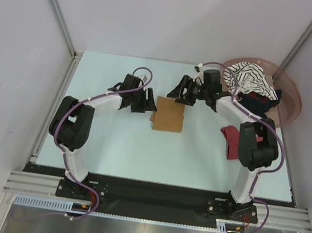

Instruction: Fold and stack the tank tops

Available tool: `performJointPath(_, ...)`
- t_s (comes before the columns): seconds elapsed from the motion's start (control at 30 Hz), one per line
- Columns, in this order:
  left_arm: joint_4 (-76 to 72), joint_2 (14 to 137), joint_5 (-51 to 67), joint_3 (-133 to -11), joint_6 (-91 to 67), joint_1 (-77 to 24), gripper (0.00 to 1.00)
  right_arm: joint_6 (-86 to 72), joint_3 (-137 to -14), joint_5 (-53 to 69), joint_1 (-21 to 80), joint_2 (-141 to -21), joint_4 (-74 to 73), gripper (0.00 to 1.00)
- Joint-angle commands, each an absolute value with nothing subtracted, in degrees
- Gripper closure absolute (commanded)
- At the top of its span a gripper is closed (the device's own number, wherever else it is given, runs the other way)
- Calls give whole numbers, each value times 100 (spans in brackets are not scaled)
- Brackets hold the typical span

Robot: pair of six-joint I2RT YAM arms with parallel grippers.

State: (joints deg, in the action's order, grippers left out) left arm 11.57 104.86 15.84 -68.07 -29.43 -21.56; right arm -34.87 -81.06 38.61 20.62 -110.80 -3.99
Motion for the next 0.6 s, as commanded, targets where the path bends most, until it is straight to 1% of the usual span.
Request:
performJointPath(0.0,1283,10564,1214,-7093,-2847,-2276,25,-2778,-7683,2726,2092,-10574,-1334,28)
performJointPath(0.1,1187,10538,1116,-7049,-2918,-2285,19,-2689,-7366,2103,2074,-10433,-1485,28)
performJointPath(0.23,1160,10617,1169,-7119,-2883,-2311,18,-2610,-7155,1768,2083,-10485,-1538,31)
performJointPath(0.27,1151,10669,1212,-7137,-2874,-2320,19,-2628,-7128,1732,2092,-10511,-1529,34)
performJointPath(0.37,1125,10862,1327,-7216,-2883,-2338,23,-2645,-7110,1731,2092,-10687,-1451,36)
performJointPath(0.57,1011,11179,1459,-7295,-2935,-2391,26,-2716,-7180,1810,2101,-11065,-1248,36)
